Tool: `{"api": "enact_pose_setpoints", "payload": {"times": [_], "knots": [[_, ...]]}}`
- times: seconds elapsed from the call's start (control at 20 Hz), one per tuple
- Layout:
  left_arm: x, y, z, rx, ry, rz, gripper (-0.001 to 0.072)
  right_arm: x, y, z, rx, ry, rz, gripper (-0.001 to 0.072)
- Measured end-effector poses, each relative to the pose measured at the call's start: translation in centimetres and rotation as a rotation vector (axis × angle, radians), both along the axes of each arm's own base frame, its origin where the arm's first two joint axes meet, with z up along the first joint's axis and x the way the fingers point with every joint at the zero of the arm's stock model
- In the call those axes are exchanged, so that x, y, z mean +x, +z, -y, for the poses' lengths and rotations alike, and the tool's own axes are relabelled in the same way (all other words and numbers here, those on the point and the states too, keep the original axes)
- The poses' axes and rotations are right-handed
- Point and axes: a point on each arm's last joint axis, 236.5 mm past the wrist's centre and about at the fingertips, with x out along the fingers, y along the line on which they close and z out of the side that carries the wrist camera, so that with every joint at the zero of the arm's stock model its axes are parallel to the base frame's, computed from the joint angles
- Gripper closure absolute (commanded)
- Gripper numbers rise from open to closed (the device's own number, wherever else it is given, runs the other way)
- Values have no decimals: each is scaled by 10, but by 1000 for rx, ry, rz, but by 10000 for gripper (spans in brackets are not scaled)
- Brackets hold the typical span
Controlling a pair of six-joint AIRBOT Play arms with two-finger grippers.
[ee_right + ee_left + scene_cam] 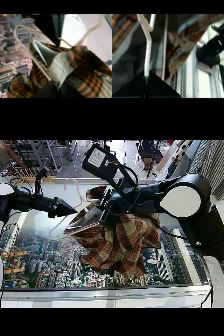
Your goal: Fold the clothes and pants, and hang the long-sleeved shirts on hangers.
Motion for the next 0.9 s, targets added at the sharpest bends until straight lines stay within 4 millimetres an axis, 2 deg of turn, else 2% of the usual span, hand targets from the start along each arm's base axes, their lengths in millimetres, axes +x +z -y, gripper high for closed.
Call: {"api": "enact_pose_setpoints", "payload": {"times": [0.15,0.3,0.4,0.45,0.5,0.55,0.65,0.75,0.85,0.9], "knots": [[13,23,12,-138,28,6,683,-15,-4,-6,3,43,-50,685],[24,44,15,-288,36,6,684,-21,-18,4,-46,20,-113,684],[29,49,13,-350,33,21,683,-23,-29,11,-83,-7,-157,668],[32,50,11,-373,32,34,684,-24,-34,14,-99,-17,-176,561],[33,50,11,-390,30,51,684,-26,-39,17,-118,-24,-198,397],[35,50,10,-406,29,69,683,-27,-45,21,-142,-32,-212,301],[31,47,11,-423,5,103,683,-17,-51,36,-204,-76,-184,299],[29,46,11,-434,-12,125,683,6,-51,65,-300,-147,-87,295],[27,45,11,-439,-22,140,683,34,-38,96,-369,-231,37,210],[26,45,12,-440,-26,147,683,49,-28,108,-383,-267,102,214]]}}
